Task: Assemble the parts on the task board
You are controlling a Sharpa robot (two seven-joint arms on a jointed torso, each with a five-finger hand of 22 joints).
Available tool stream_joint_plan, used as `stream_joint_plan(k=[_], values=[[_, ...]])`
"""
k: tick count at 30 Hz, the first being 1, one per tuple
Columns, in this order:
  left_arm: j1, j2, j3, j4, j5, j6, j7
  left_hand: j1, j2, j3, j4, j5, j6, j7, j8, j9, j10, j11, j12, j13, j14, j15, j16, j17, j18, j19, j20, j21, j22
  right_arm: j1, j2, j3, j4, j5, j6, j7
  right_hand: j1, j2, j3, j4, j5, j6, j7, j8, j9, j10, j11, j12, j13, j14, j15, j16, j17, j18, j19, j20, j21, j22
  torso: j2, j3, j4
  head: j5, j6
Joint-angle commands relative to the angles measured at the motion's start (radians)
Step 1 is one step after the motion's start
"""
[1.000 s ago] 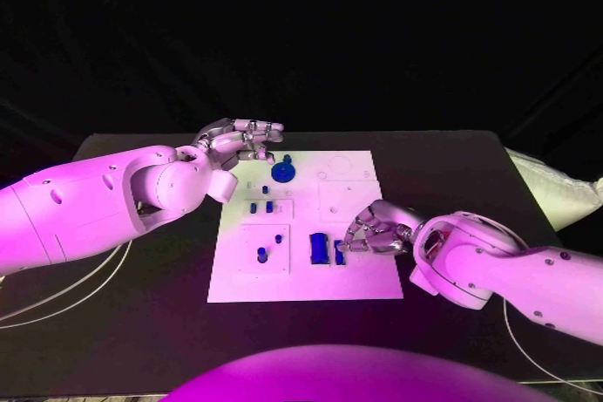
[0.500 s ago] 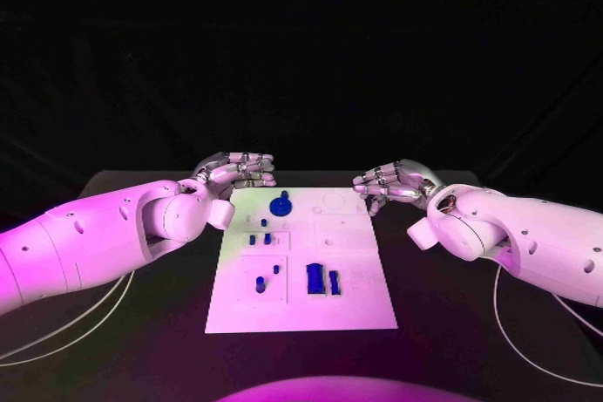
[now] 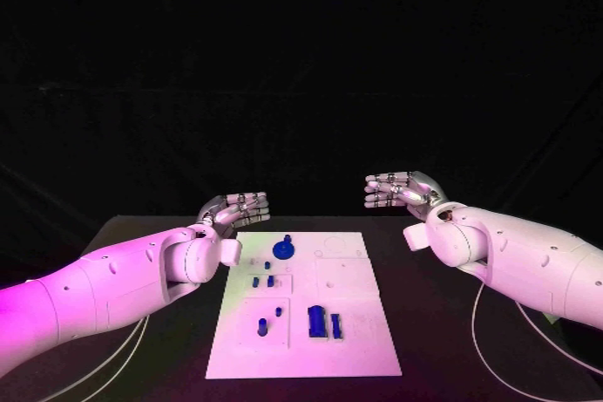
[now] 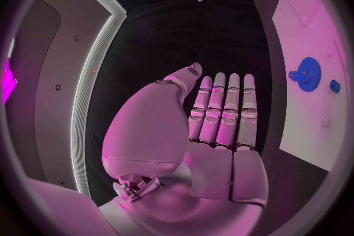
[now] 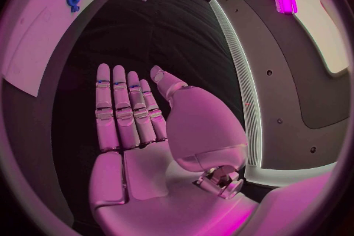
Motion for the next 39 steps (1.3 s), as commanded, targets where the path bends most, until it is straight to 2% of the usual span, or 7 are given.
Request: stream_joint_plan(k=[1, 2, 18, 19, 22, 25, 39], values=[[-0.006, 0.014, 0.001, -0.013, 0.025, -0.039, 0.057, 0.002, 0.005, -0.008, -0.001, 0.004, -0.003, -0.003, -0.007, -0.002, -0.002, 0.004, -0.01, 0.0, -0.001, 0.003, -0.008, -0.007, 0.006, -0.001, 0.001, -0.003, -0.011, -0.004, 0.009, 0.001, -0.021, 0.04, 0.058, 0.053, -0.012, 0.003, 0.005, -0.012, -0.001, 0.01, 0.001, -0.001, -0.011, 0.015, -0.003, -0.007, -0.022, 0.039, -0.009, -0.005, -0.017, 0.007, 0.033, -0.009, -0.005, -0.008, -0.011, 0.0073, 0.0014, 0.002, 0.01], [-0.003, 0.006, 0.0, -0.005, 0.003, -0.007, 0.006, -0.408, 0.097, -0.114, -0.038, -0.039, -0.293, -0.046, -0.092, -0.068, -0.312, -0.047, -0.104, -0.063, -0.283, -0.041, -0.039, -0.054, -0.054, -0.243, -0.08, -0.066, -0.117, -0.001, 0.003, 0.0, -0.009, 0.006, 0.006, 0.006, -0.38, -0.035, -0.09, 0.032, -0.036, -0.279, -0.055, -0.065, -0.059, -0.307, -0.048, -0.046, -0.094, -0.313, -0.038, -0.031, -0.068, -0.053, -0.282, -0.072, -0.057, -0.038, -0.002, 0.0014, 0.0004, 0.0, 0.003], [-0.028, -0.041, 0.027, 0.224, -0.071, -0.292, 0.087, -0.847, 0.097, -0.235, -0.038, -0.13, -0.609, -0.155, -0.092, -0.068, -0.649, -0.155, -0.104, -0.063, -0.587, -0.136, -0.12, -0.169, -0.093, -0.505, -0.166, -0.066, -0.237, -0.053, -0.075, 0.014, 0.249, 0.091, -0.282, 0.078, -0.791, -0.035, -0.191, 0.12, -0.12, -0.582, -0.118, -0.065, -0.179, -0.644, -0.15, -0.153, -0.094, -0.675, -0.113, -0.103, -0.201, -0.092, -0.607, -0.145, -0.188, -0.115, 0.03, 0.036, 0.0634, -0.045, 0.065], [-0.031, -0.045, 0.029, 0.246, -0.078, -0.319, 0.094, -0.861, 0.097, -0.238, -0.038, -0.13, -0.618, -0.155, -0.092, -0.068, -0.659, -0.155, -0.104, -0.063, -0.597, -0.136, -0.12, -0.169, -0.093, -0.513, -0.169, -0.066, -0.241, -0.058, -0.084, 0.015, 0.278, 0.101, -0.313, 0.086, -0.802, -0.035, -0.194, 0.12, -0.12, -0.591, -0.189, -0.065, -0.179, -0.654, -0.15, -0.153, -0.094, -0.685, -0.113, -0.103, -0.201, -0.092, -0.617, -0.147, -0.188, -0.115, 0.03, 0.036, 0.0634, -0.045, 0.065], [-0.038, -0.059, 0.037, 0.311, -0.099, -0.399, 0.117, -0.93, 0.097, -0.257, -0.038, -0.13, -0.668, -0.155, -0.092, -0.068, -0.712, -0.155, -0.104, -0.063, -0.645, -0.136, -0.12, -0.169, -0.104, -0.554, -0.182, -0.066, -0.26, -0.077, -0.113, 0.02, 0.374, 0.133, -0.421, 0.112, -0.867, -0.035, -0.209, 0.12, -0.12, -0.64, -0.189, -0.065, -0.179, -0.709, -0.15, -0.153, -0.094, -0.745, -0.113, -0.103, -0.201, -0.103, -0.67, -0.227, -0.188, -0.115, 0.03, 0.036, 0.0634, -0.045, 0.065], [-0.042, -0.067, 0.041, 0.349, -0.112, -0.448, 0.131, -0.974, 0.097, -0.269, -0.038, -0.13, -0.699, -0.155, -0.092, -0.068, -0.746, -0.155, -0.104, -0.063, -0.675, -0.136, -0.12, -0.169, -0.18, -0.58, -0.191, -0.066, -0.272, -0.09, -0.133, 0.023, 0.439, 0.154, -0.494, 0.13, -0.907, -0.035, -0.218, 0.12, -0.12, -0.67, -0.189, -0.065, -0.179, -0.743, -0.15, -0.153, -0.094, -0.781, -0.113, -0.103, -0.201, -0.105, -0.703, -0.227, -0.188, -0.115, 0.03, 0.036, 0.0634, -0.045, 0.065], [-0.046, -0.074, 0.046, 0.384, -0.123, -0.491, 0.143, -1.144, 0.097, -0.372, -0.038, -0.13, -0.821, -0.155, -0.092, -0.068, -0.875, -0.155, -0.104, -0.063, -0.793, -0.136, -0.12, -0.169, -0.18, -0.679, -0.266, -0.066, -0.375, -0.11, -0.164, 0.029, 0.539, 0.188, -0.606, 0.158, -1.062, -0.035, -0.307, 0.12, -0.12, -0.788, -0.189, -0.065, -0.179, -0.873, -0.15, -0.153, -0.094, -0.922, -0.113, -0.103, -0.201, -0.178, -0.83, -0.227, -0.188, -0.115, 0.03, 0.036, 0.0634, -0.045, 0.065]])
